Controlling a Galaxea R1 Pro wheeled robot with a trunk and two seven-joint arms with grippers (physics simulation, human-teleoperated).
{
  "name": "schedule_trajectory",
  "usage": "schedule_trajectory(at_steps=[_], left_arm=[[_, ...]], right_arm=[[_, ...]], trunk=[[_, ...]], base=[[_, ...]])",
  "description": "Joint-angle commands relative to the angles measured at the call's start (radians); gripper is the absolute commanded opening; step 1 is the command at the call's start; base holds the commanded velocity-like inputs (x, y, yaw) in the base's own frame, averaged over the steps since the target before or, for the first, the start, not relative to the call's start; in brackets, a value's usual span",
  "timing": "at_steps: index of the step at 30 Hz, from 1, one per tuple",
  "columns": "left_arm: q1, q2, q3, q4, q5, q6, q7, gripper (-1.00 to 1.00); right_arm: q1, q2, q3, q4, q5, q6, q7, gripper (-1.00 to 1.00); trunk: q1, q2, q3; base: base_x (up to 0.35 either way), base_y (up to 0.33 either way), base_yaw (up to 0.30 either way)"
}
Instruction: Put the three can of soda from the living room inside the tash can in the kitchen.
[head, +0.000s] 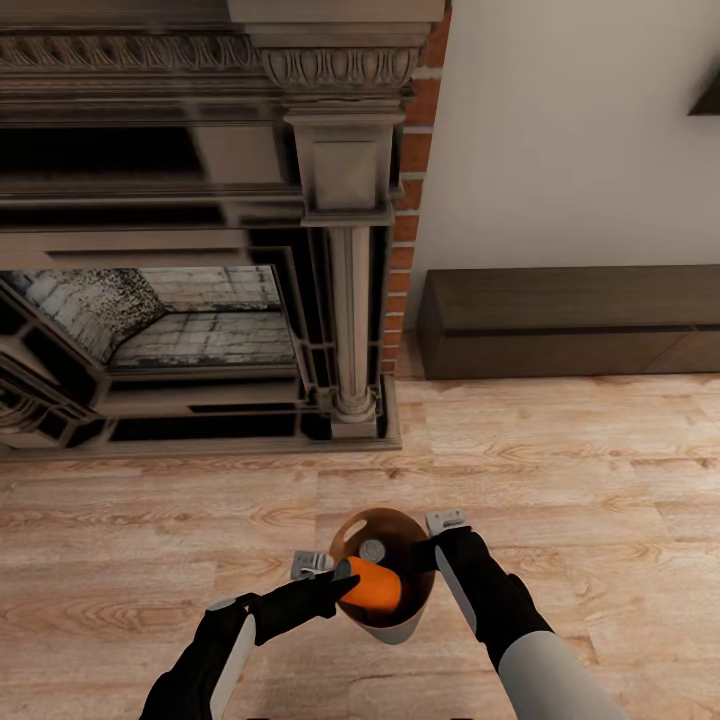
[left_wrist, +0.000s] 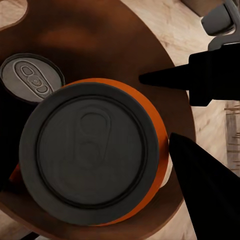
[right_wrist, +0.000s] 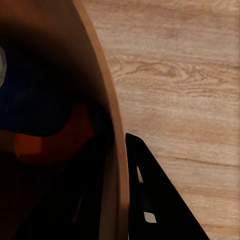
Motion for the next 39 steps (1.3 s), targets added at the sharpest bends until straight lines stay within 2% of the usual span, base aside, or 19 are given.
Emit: schedule_trajectory(at_steps=[1,3,7,8,14,28,30,33,35,36,37,38,39], left_arm=[[0.000,0.000,0.000,0.000,0.000,0.000,-0.001,-1.00],[0.000,0.000,0.000,0.000,-0.001,0.000,-0.001,-1.00],[0.000,0.000,0.001,0.000,-0.033,0.000,-0.001,-1.00],[0.000,-0.001,0.001,0.000,-0.042,0.000,-0.001,1.00],[0.000,-0.001,0.000,-0.001,-0.056,0.000,0.001,1.00],[0.000,-0.013,0.003,-0.007,-0.055,0.000,-0.005,1.00],[0.000,-0.011,0.006,-0.012,-0.052,0.001,-0.015,1.00],[0.000,-0.005,0.014,-0.032,-0.051,0.004,-0.078,1.00],[0.000,0.031,0.017,-0.042,-0.050,0.006,-0.159,1.00],[0.000,0.093,0.032,-0.046,-0.045,0.009,-0.260,1.00],[0.000,0.151,0.076,-0.047,-0.027,0.011,-0.362,1.00],[0.000,0.166,0.098,-0.046,-0.020,0.011,-0.394,1.00],[0.000,0.192,0.144,-0.045,-0.007,0.011,-0.452,1.00]], right_arm=[[0.000,0.000,0.000,0.000,-0.014,-0.001,0.003,-1.00],[0.000,0.002,0.000,0.000,-0.014,-0.001,0.004,-1.00],[-0.001,0.005,0.000,-0.001,-0.014,-0.001,0.003,-1.00],[-0.001,0.006,0.000,-0.001,-0.014,-0.001,0.003,-1.00],[-0.002,0.007,0.000,-0.001,-0.014,-0.001,0.003,-1.00],[-0.002,0.007,0.000,0.000,-0.014,-0.001,0.003,-1.00],[-0.002,0.007,0.000,0.000,-0.014,-0.001,0.003,-1.00],[-0.002,0.007,0.000,0.000,-0.014,-0.001,0.003,-1.00],[-0.002,0.006,0.000,0.000,-0.014,-0.001,0.003,-1.00],[-0.002,0.006,0.000,0.000,-0.014,0.000,0.004,-1.00],[-0.002,0.006,0.000,0.000,-0.014,0.000,0.004,-1.00],[-0.002,0.005,0.000,0.000,-0.014,0.000,0.004,-1.00],[-0.002,0.005,0.000,0.000,-0.014,0.000,0.004,-1.00]], trunk=[[0.000,0.000,0.000],[0.000,0.000,0.000],[0.000,0.000,0.000],[0.000,0.000,0.000],[0.000,0.000,0.000],[0.000,0.000,0.000],[0.000,0.000,0.000],[0.000,0.000,0.000],[0.000,0.000,0.000],[0.000,0.000,0.000],[0.000,0.000,0.000],[0.000,0.000,0.000],[0.000,0.000,0.000]], base=[[0.000,0.000,0.000],[0.000,0.000,0.000],[0.000,0.000,0.000],[0.000,0.000,0.000],[0.000,0.000,0.000],[0.000,0.000,0.000],[0.000,0.000,0.000],[0.000,0.000,0.000],[0.000,0.000,0.000],[0.000,0.000,0.000],[0.000,0.000,0.000],[0.000,0.000,0.000],[0.000,0.000,0.000]])
